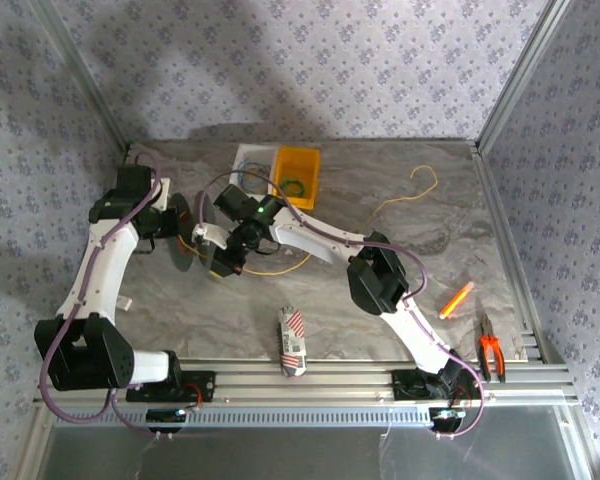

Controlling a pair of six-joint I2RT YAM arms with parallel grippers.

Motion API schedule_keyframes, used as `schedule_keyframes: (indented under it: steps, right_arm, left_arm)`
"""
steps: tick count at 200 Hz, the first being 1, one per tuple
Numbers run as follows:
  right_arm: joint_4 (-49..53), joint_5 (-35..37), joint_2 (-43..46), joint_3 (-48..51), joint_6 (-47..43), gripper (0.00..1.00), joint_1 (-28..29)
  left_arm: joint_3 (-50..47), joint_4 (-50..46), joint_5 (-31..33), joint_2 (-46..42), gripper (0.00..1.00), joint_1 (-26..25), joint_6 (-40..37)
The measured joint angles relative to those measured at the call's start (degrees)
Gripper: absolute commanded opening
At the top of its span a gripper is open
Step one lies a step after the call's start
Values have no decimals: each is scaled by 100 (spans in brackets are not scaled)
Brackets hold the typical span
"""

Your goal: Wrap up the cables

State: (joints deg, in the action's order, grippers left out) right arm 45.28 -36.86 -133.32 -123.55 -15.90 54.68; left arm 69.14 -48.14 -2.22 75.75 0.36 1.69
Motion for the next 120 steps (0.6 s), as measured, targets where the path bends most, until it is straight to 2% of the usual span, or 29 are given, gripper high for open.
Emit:
schedule_keyframes:
  steps: [22,57,120]
  right_arm:
    - [2,0,0,0,0,0,13]
    - [2,2,0,2,2,0,13]
    - [-2,4,-2,2,2,0,-22]
  left_arm:
    - [24,-35,61,50,6,-63,-20]
    - [59,-125,55,146,14,-103,-31]
    - [208,-313,-4,157,18,-125,-127]
